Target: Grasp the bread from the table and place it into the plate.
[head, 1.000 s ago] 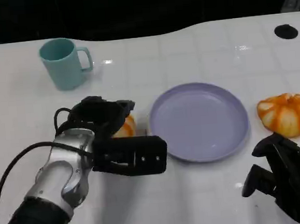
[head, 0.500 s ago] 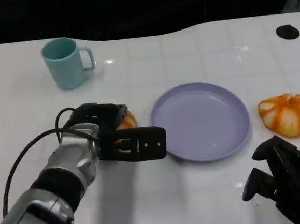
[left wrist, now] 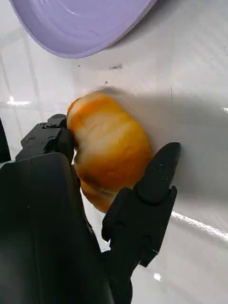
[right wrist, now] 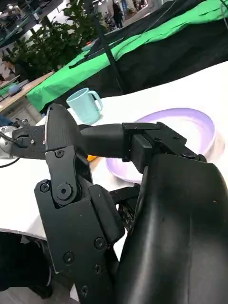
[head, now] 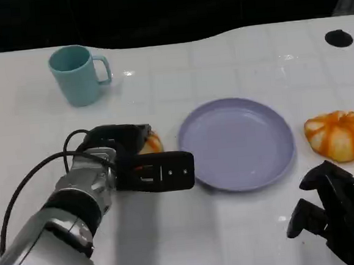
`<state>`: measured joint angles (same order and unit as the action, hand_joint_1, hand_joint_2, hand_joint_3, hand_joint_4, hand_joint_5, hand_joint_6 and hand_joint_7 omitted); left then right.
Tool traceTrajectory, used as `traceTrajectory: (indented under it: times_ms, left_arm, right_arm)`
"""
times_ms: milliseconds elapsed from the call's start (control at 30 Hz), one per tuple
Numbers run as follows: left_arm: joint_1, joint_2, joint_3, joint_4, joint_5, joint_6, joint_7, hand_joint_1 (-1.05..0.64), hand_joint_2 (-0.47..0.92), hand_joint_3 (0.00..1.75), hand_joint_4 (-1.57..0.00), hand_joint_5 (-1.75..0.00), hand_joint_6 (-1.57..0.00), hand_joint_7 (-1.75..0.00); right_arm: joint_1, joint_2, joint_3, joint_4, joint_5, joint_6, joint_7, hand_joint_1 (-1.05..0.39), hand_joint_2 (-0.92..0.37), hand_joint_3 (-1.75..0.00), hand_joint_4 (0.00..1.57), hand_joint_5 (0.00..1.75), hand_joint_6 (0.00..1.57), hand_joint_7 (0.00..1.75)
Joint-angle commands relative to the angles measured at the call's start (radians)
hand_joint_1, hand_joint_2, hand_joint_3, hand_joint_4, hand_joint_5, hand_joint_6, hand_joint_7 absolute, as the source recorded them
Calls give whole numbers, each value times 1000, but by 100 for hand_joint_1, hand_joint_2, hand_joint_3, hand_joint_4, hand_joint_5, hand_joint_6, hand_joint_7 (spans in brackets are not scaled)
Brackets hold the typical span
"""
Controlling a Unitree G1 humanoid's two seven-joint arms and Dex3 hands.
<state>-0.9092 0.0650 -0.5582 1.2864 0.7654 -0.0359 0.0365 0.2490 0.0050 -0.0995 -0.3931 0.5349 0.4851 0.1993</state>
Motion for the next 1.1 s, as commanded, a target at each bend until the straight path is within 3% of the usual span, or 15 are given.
traceTrajectory:
  times_ms: [33, 100, 133, 167, 300, 367, 433, 567, 900, 967, 1033, 1100]
  left_arm:
    - [24, 29, 20, 26, -33, -65, 86, -24, 92, 17, -71, -104, -96, -12]
    - [28, 35, 16, 27, -33, -75, 134, -28, 90, 11, -75, -132, -111, -13]
    - [30, 38, 16, 27, -34, -79, 159, -25, 91, 13, -71, -153, -112, -24]
    - [31, 39, 15, 27, -34, -82, 177, -25, 92, 15, -69, -160, -103, -38]
    - [29, 43, 20, 29, -41, -92, 210, -25, 92, 18, -67, -167, -93, -55]
    - [23, 47, 30, 22, -50, -101, 239, -25, 92, 24, -68, -173, -80, -86]
    - [16, 49, 36, 18, -56, -108, 257, -24, 92, 25, -72, -174, -66, -130]
    - [5, 52, 49, 2, -59, -138, 341, -19, 90, 30, -80, -175, -56, -170]
    - [-63, 25, 89, -31, -102, -181, 398, -16, 86, 33, -84, -175, -54, -175]
    - [-77, 15, 84, -40, -99, -194, 413, -18, 83, 33, -84, -175, -60, -155]
    - [-94, 0, 75, -51, -95, -214, 409, -18, 81, 33, -85, -175, -66, -145]
    - [-109, -14, 65, -58, -88, -222, 402, -18, 79, 34, -87, -175, -70, -147]
  right_arm:
    - [13, -14, -5, -17, 2, -6, -1, -53, -92, -26, 62, 175, 46, 163]
    - [13, -16, -6, -16, 4, -9, 5, -53, -92, -27, 62, 175, 46, 163]
    - [13, -17, -7, -15, 6, -9, 7, -54, -92, -27, 62, 175, 46, 163]
    - [13, -17, -8, -15, 7, -9, 8, -54, -92, -26, 62, 175, 46, 163]
    - [11, -18, -9, -15, 7, -6, 6, -54, -92, -26, 61, 175, 46, 162]
    - [8, -19, -11, -12, 6, -5, 6, -54, -92, -26, 61, 175, 46, 163]
    - [5, -20, -12, -8, 6, -6, 8, -53, -92, -26, 62, 175, 47, 163]
    - [1, -19, -14, -1, 6, -5, 4, -54, -92, -24, 63, 175, 48, 162]
    - [-5, -15, -13, 8, -2, -7, 0, -54, -92, -25, 63, 175, 48, 163]
    - [-5, -15, -13, 9, -1, -7, -1, -54, -92, -25, 64, 175, 47, 164]
    - [-4, -15, -12, 8, -1, -5, -1, -53, -92, -26, 64, 175, 47, 165]
    - [-4, -15, -11, 4, 0, 0, -6, -53, -92, -27, 64, 175, 47, 166]
